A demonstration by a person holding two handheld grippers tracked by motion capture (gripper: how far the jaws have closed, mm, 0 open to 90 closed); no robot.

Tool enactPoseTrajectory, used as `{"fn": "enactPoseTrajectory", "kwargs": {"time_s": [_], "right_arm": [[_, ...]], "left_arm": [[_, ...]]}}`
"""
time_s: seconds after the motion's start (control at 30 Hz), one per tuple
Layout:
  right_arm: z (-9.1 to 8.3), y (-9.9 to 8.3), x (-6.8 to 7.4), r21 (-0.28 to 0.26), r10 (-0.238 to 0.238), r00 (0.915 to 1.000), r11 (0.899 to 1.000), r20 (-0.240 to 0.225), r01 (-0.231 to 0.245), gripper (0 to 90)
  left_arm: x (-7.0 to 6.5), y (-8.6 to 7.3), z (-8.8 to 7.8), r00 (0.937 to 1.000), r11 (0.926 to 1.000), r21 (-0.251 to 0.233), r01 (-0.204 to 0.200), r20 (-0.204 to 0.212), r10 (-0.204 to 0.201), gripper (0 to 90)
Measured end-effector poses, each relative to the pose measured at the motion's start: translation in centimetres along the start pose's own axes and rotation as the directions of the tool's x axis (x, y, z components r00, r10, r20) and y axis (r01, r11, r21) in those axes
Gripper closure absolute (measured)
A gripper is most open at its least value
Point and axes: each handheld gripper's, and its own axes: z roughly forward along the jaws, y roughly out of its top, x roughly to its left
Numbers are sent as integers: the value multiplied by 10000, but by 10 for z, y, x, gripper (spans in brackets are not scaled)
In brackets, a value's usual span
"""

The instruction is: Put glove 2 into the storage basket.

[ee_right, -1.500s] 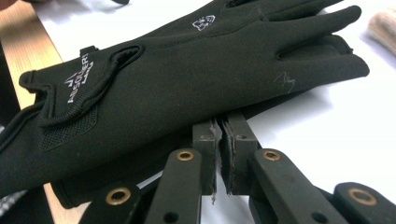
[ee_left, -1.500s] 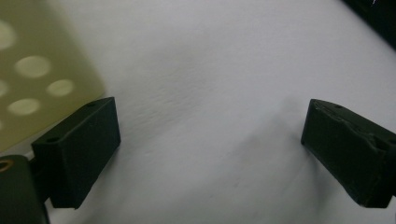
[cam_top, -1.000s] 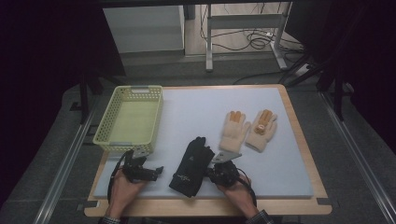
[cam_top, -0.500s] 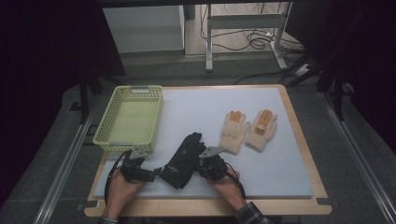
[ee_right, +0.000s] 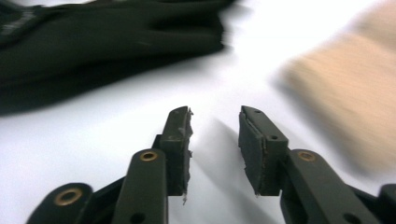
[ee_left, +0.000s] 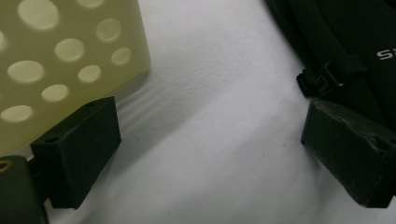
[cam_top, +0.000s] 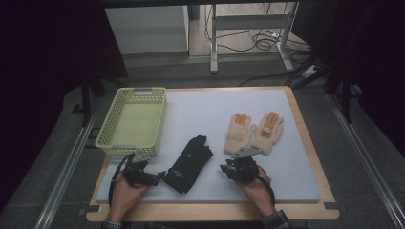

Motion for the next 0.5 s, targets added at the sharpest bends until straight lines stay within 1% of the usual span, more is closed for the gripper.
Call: {"fn": "enactPoseTrajectory", "kwargs": {"time_s": [0.13, 0.23, 0.33, 0.4, 0.43, 0.5], "right_arm": [[-18, -9, -20, -58, 203, 9979, 9998, 612, -200, 544], [-28, -17, -34, 11, 312, 9937, 9995, 1072, -315, 490], [-35, -25, -46, 57, 370, 9871, 9992, 1559, -384, 429], [-39, -30, -55, 156, 591, 9799, 9979, 1903, -632, 385], [-40, -32, -58, 165, 691, 9767, 9971, 2032, -739, 374], [-43, -36, -64, -38, 826, 9734, 9965, 2137, -837, 337]], "left_arm": [[0, 0, 0, 10000, 10000, 9, -12, 36, 12, 47], [0, 0, 0, 10000, 10000, 30, -49, 70, 49, 32], [0, 0, 0, 10000, 10000, 28, -45, 66, 45, 33], [0, 0, 0, 10000, 10000, 28, -42, 69, 41, 33], [0, 0, 0, 10000, 10000, 24, -35, 71, 35, 34], [0, 0, 0, 10000, 10000, 36, -35, 80, 34, 33]]}}
